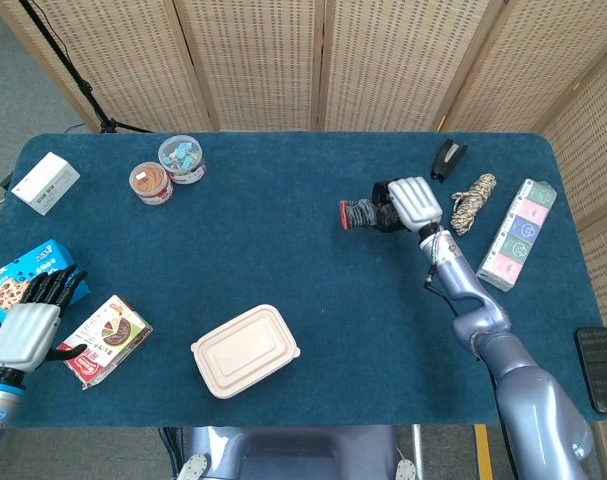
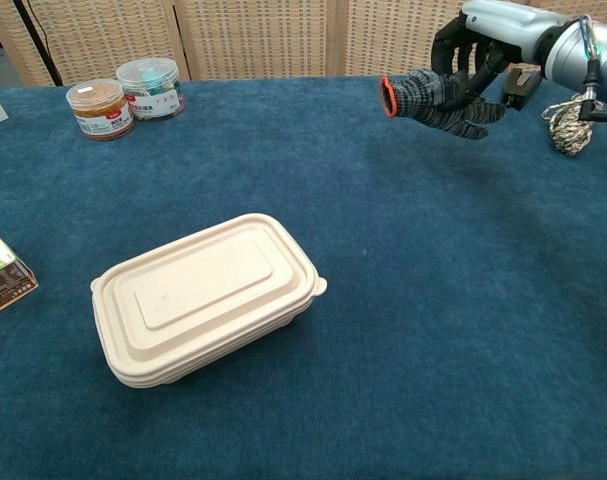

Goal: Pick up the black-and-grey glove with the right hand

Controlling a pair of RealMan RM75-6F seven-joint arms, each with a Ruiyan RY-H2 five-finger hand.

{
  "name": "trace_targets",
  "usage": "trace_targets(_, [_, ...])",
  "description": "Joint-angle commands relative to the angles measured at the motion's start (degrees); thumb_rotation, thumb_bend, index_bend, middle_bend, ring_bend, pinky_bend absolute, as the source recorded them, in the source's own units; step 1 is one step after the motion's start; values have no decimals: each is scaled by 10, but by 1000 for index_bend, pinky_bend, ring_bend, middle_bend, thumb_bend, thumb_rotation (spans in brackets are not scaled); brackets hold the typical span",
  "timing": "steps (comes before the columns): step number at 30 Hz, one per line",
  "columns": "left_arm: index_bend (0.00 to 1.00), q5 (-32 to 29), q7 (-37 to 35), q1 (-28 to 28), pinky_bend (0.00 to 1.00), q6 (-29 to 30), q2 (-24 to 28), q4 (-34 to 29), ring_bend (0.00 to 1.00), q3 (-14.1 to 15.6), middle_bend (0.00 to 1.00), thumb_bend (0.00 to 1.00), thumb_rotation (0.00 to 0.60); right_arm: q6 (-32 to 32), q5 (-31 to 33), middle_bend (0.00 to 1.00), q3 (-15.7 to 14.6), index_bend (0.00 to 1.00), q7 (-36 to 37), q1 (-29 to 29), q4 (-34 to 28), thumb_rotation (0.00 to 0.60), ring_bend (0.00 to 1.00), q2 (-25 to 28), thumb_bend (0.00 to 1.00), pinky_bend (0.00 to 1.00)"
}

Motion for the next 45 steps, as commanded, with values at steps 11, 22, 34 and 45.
trace_targets(11, [0,119,-121,-111,0,-95,21,57,0,3,0,0,600,25,29,593,20,579,-202,-35,-470,600,525,213,285,544])
trace_targets(22, [0,174,-179,-196,0,-159,39,34,0,10,0,0,600,35,147,601,71,586,-390,-38,-628,600,535,230,285,554])
trace_targets(34, [0,133,-133,-249,0,-210,1,-18,0,-11,0,0,600,62,332,606,94,590,-551,-27,-731,600,537,220,285,555])
trace_targets(45, [0,90,-65,-283,0,-235,-30,-46,0,-30,0,0,600,85,376,606,104,590,-581,-20,-779,600,537,217,285,554])
